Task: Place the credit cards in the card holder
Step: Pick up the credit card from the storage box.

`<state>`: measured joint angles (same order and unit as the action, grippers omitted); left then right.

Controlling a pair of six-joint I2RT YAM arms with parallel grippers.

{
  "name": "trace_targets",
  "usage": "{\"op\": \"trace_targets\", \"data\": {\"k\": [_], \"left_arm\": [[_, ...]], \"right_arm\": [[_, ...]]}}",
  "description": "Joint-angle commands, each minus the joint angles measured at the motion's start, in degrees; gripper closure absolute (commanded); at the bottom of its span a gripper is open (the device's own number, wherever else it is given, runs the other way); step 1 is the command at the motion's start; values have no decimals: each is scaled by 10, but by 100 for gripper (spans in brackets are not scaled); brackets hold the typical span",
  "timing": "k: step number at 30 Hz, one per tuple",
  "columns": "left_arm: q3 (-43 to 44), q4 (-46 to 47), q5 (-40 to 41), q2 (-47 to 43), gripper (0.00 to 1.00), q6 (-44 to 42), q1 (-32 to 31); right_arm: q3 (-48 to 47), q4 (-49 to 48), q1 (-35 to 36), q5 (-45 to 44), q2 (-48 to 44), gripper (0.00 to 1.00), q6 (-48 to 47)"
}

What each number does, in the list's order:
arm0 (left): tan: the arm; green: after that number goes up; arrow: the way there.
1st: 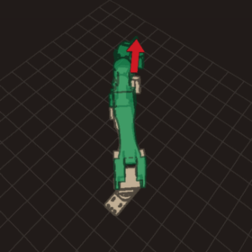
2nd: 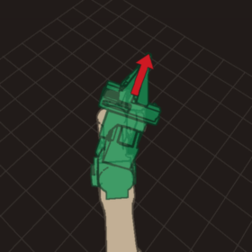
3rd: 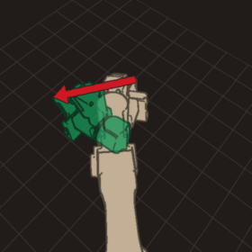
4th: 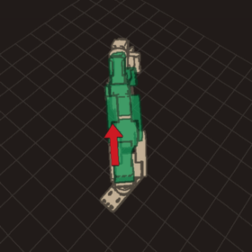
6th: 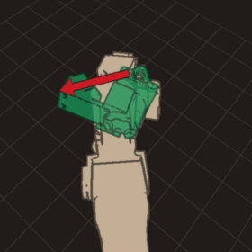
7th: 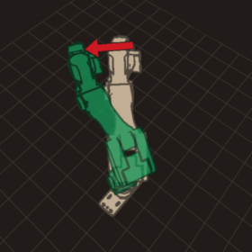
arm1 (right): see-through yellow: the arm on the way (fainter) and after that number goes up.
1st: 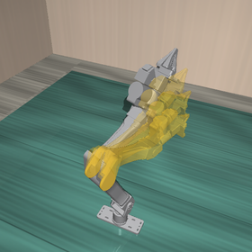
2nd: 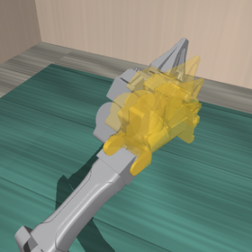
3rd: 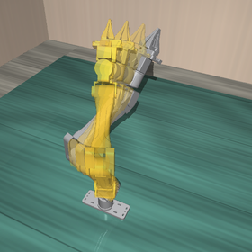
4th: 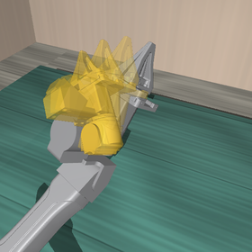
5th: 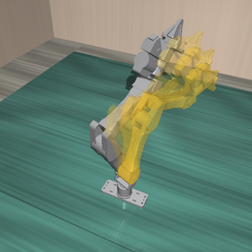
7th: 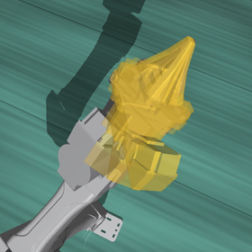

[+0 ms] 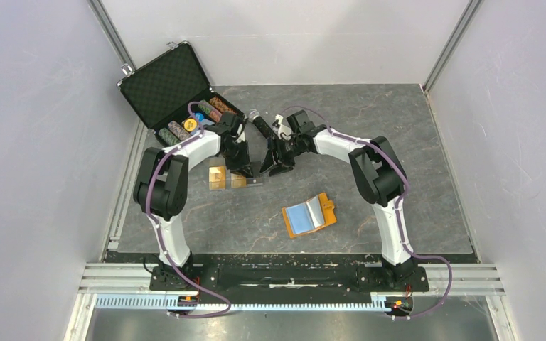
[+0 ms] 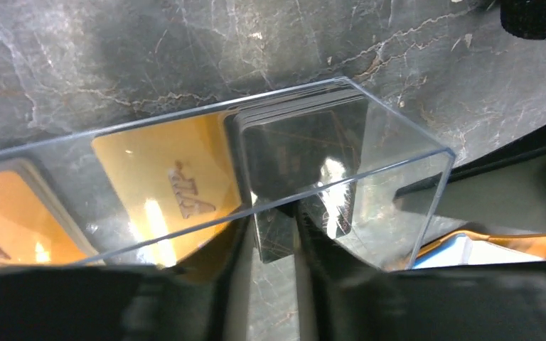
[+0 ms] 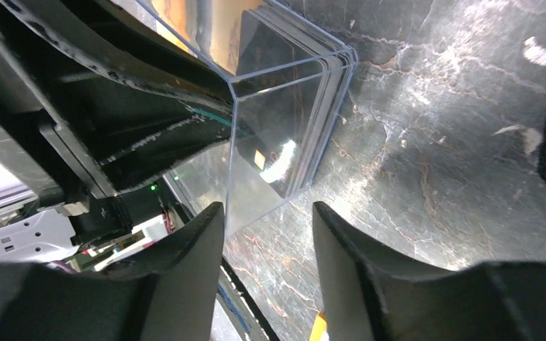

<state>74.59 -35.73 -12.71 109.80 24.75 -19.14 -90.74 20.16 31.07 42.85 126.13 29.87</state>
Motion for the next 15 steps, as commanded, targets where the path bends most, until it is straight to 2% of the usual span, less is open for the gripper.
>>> {"op": "trace_targets", "data": {"k": [1,2,3,6,9,15], "left_arm": [[5,8,-24,3,82,-11,-5],[7,6,-20,-1,93,-11,-5],[8,3,-13,-4,98,-11,-5],[22,-20,6,-8,98,-16,-6],[39,-43,15,-4,98,-26,-10],[55,-50,14,-5,98,-29,-26]], "right_arm": [[-5,-7,6,15,12,53,2],[-5,-6,6,17,13,58,1],[-4,-5,6,16,12,63,0],[-5,-4,7,18,14,76,1],[-9,-5,7,21,16,84,2],[-8,-4,7,23,16,88,2]]}}
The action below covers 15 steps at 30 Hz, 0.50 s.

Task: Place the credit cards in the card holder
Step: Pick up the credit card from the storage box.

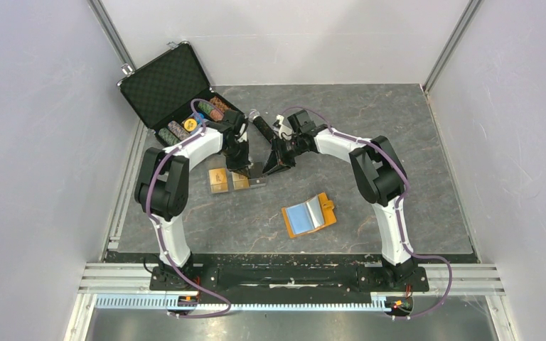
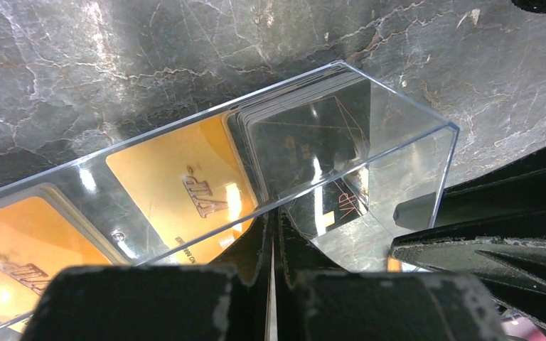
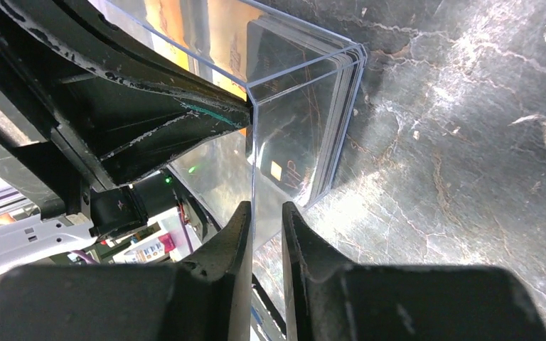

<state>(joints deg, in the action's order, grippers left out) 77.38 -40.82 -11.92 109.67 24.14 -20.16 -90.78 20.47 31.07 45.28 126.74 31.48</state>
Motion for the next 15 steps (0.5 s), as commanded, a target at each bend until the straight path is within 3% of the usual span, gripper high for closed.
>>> {"op": "trace_targets", "data": {"k": [1,7,15], "left_arm": [[31,0,9,-4,97,-23,-19],[53,-24,28,3,89,-37,-32],[59,-24,24,9,81,-37,-37]], "right_arm": [[-6,-7,7,-1,9,89,-15],[-4,-7,9,-1,1,89,-12],[-4,-7,16,-8,-15,82,-4]]}}
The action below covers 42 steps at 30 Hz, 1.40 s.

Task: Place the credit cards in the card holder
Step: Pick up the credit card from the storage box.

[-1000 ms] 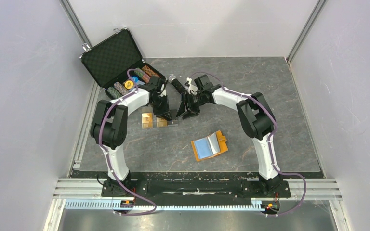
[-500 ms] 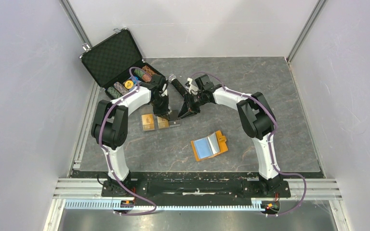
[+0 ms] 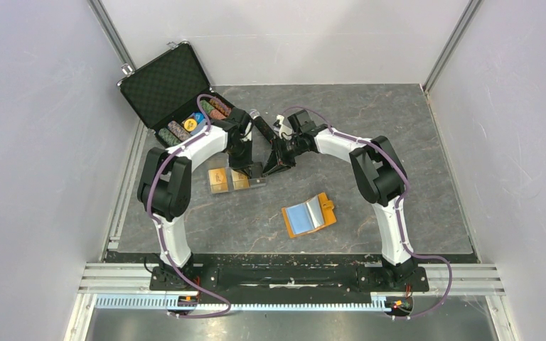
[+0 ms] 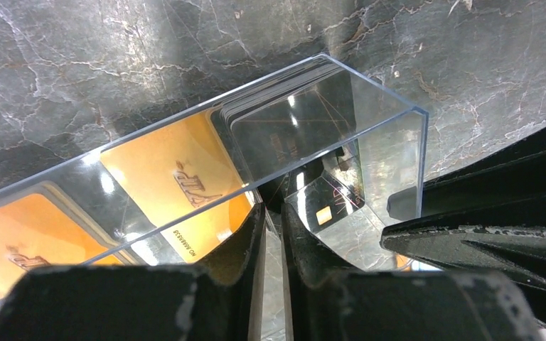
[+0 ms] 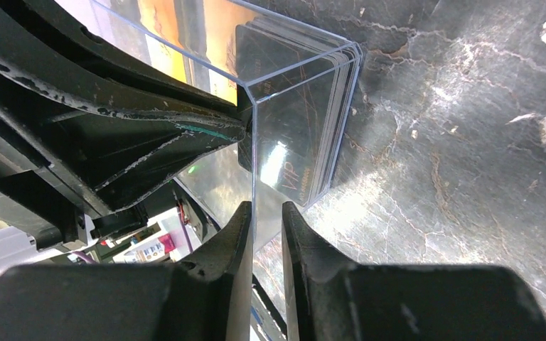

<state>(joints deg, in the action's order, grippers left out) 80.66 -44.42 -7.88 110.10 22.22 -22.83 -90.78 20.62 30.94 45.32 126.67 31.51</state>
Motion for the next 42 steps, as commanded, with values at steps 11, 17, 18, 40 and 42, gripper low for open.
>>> {"op": "trace_targets", "data": {"k": [11,17,18,40,42], "left_arm": [[51,0,-17,5,77,-23,-19],[53,14,-34,-7,76,-16,-18],[52,17,-36,-8,76,-13,-18],[79,-27,-32,32,68,-46,-25],[74,-14,-34,14,68,-37,-25]], "right_arm": [[-8,-7,21,-8,-17,81,-5],[-6,-6,22,-7,-17,81,-6],[-6,-5,21,-7,-16,81,-6],[-4,-7,21,-3,-16,81,-8],[-6,-6,21,-3,-16,81,-8]]}}
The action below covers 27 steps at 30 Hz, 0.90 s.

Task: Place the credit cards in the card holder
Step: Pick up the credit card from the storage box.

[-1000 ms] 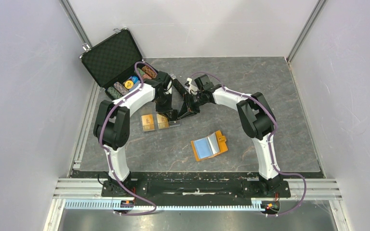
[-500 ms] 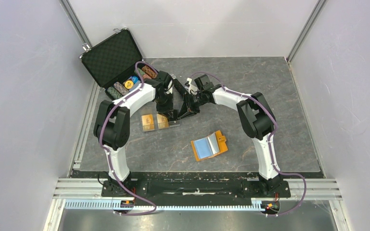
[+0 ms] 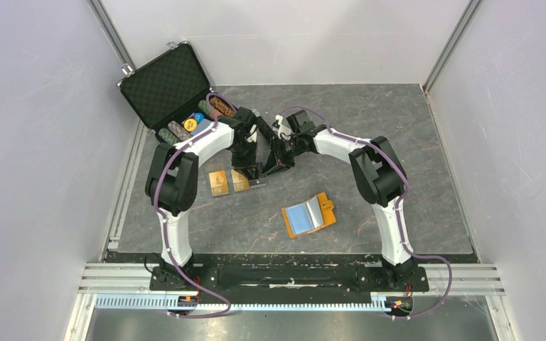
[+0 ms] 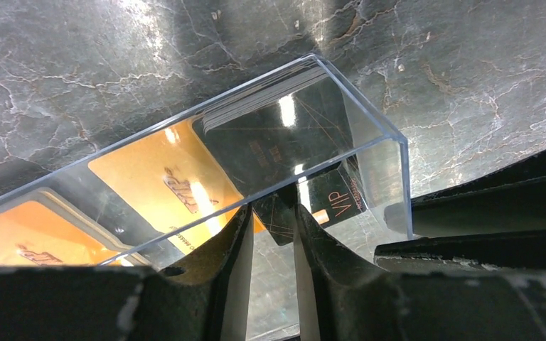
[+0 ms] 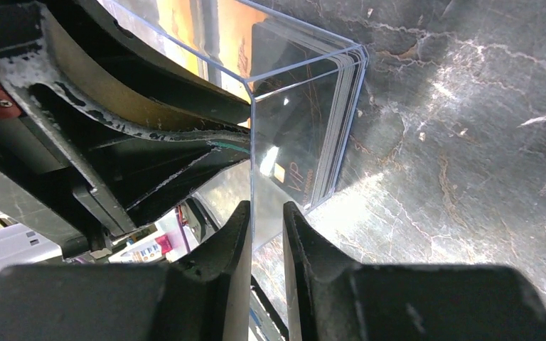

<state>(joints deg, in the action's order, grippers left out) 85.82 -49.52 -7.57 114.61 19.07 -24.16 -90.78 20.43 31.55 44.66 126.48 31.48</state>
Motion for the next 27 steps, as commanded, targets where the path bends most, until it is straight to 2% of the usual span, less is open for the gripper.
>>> {"op": "trace_targets", "data": {"k": [1,10,20,22,26,27], "left_arm": [[21,43,-38,-39,68,-2,-12],[25,61,-61,-61,68,12,-12],[-12,93,-82,-55,68,37,-12],[-20,95,-77,-50,73,38,-11],[-30,95,-61,-50,95,41,-11],[-30,96,-57,-52,98,40,-11]], "right_arm": [[-6,-4,16,4,-14,81,-7],[-4,-4,15,4,-15,81,-9],[4,-5,15,2,-20,80,-11],[4,-4,15,2,-22,80,-11],[3,-5,16,-2,-27,79,-14],[2,-4,15,-4,-28,78,-14]]}}
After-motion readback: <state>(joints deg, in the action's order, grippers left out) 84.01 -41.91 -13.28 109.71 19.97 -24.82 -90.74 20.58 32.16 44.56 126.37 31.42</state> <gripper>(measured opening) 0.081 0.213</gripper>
